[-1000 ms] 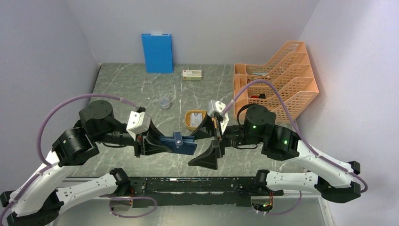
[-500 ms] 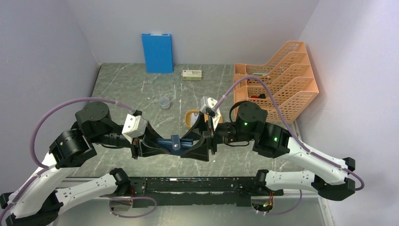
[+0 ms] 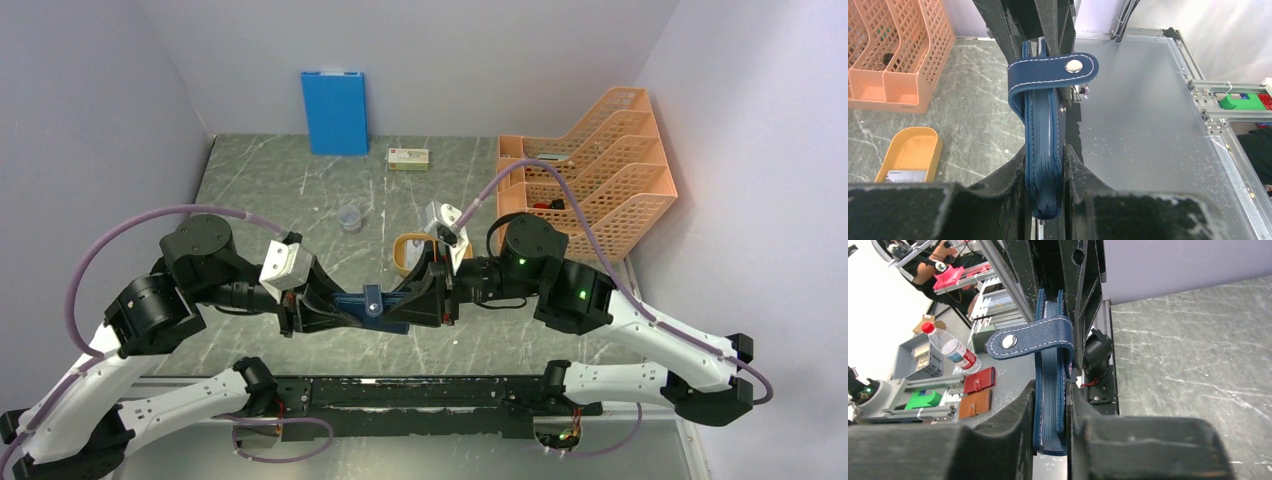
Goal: Put the credit cards into the card holder
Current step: Close the card holder at the center of the board.
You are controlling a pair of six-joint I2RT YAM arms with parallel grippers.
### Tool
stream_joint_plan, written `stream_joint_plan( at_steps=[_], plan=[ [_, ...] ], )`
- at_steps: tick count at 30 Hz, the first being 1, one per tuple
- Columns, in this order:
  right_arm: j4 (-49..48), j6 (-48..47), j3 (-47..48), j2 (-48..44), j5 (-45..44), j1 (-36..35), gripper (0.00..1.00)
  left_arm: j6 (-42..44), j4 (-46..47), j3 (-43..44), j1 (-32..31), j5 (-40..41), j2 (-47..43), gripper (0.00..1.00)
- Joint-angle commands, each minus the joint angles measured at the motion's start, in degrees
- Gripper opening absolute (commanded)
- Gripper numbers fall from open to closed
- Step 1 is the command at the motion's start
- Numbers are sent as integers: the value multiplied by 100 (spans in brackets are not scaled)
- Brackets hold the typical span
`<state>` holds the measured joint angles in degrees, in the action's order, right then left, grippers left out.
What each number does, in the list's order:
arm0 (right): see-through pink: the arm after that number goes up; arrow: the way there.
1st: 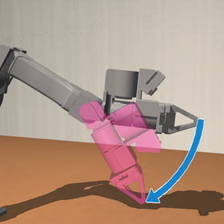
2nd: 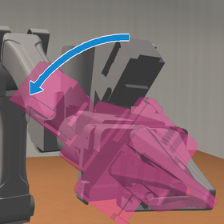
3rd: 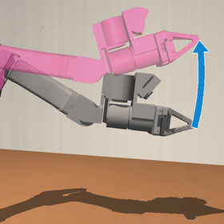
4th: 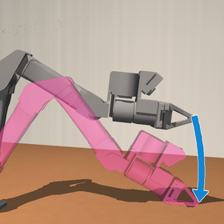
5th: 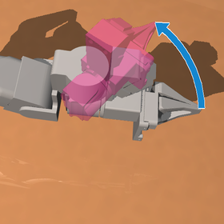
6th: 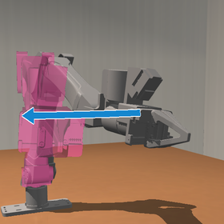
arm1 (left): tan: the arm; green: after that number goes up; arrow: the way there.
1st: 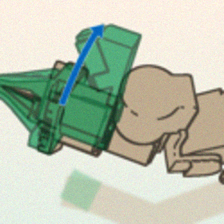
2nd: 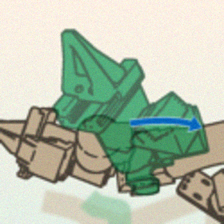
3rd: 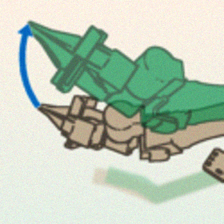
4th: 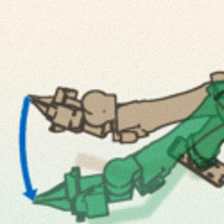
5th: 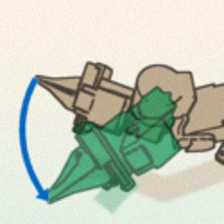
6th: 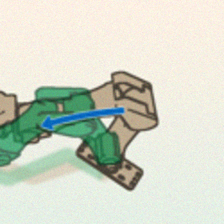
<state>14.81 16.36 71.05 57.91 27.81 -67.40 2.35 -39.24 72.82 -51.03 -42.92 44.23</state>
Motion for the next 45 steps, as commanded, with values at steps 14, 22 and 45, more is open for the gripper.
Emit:
stream_joint_plan(
  at_steps=[14,22,45],
  plan=[
    [-3842,2165,-1711,-927,-1524,36,0,-2313,2293,-1150,23,3421,-1841,97],
    [-5819,2982,-2611,-930,-2679,33,0,-4210,4307,-2460,23,3818,-2163,97],
    [-6550,3769,-3135,-642,-3931,29,0,-5614,6194,-2538,29,2932,-455,71]
  ],
)
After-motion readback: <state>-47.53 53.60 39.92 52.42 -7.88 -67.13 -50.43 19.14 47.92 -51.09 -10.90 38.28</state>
